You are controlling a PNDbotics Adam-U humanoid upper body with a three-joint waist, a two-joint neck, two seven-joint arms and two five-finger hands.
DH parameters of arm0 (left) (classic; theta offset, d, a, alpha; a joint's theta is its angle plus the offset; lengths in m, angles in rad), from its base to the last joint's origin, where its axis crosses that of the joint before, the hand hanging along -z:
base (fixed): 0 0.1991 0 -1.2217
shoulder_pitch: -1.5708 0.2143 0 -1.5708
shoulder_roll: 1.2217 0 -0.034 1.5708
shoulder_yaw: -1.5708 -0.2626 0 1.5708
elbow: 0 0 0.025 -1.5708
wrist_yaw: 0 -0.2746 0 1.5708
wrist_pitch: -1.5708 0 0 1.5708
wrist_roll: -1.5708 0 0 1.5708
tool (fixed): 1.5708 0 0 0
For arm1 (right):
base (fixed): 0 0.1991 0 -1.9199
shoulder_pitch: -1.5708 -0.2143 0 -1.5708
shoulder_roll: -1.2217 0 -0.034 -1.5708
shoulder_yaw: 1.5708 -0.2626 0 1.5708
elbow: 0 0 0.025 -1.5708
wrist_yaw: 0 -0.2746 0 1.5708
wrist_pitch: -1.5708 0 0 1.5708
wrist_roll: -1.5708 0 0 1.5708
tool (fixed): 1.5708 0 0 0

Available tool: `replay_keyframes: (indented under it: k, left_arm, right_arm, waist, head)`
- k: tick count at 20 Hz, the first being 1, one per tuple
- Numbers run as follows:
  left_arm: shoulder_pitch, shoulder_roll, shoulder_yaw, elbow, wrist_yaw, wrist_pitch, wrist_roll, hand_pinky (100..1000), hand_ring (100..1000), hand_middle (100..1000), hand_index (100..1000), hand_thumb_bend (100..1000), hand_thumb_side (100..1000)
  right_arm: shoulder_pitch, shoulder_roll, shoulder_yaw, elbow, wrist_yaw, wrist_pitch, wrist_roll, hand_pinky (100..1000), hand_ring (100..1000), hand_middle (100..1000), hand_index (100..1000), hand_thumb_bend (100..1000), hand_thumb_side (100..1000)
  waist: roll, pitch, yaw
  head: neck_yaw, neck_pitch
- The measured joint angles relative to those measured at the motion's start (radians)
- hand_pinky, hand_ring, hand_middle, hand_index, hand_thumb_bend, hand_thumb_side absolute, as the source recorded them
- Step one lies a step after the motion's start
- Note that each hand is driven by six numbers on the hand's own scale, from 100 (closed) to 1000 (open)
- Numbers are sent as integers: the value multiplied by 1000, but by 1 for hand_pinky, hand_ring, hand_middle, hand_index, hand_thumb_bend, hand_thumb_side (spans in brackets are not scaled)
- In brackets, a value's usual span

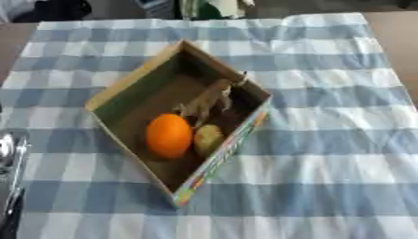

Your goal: Pick up objects on the table and place them in the box.

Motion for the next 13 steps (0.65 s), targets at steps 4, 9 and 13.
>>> replay_keyframes:
  k: [4, 9, 13]
  left_arm:
    - [6, -5, 11, 0, 32, -63, -5, 495, 647, 624, 804, 100, 886]
    - [10, -14, 18, 0, 54, -92, -3, 490, 636, 614, 795, 100, 880]
    - [11, -22, 23, 0, 58, -104, 13, 484, 627, 606, 786, 100, 878]
  right_arm:
    - [14, 0, -5, 0, 8, -51, -39, 747, 882, 632, 804, 100, 607]
    - [27, 1, -12, 0, 14, -100, -68, 742, 871, 619, 793, 100, 589]
    - [39, 1, -17, 0, 14, -120, -84, 740, 869, 615, 790, 100, 584]
  waist:
    - [0, 4, -1]
    - [1, 16, -3]
    - [4, 26, -5]
  head:
    - [-1, 0]
    - [1, 0]
    - [4, -3]
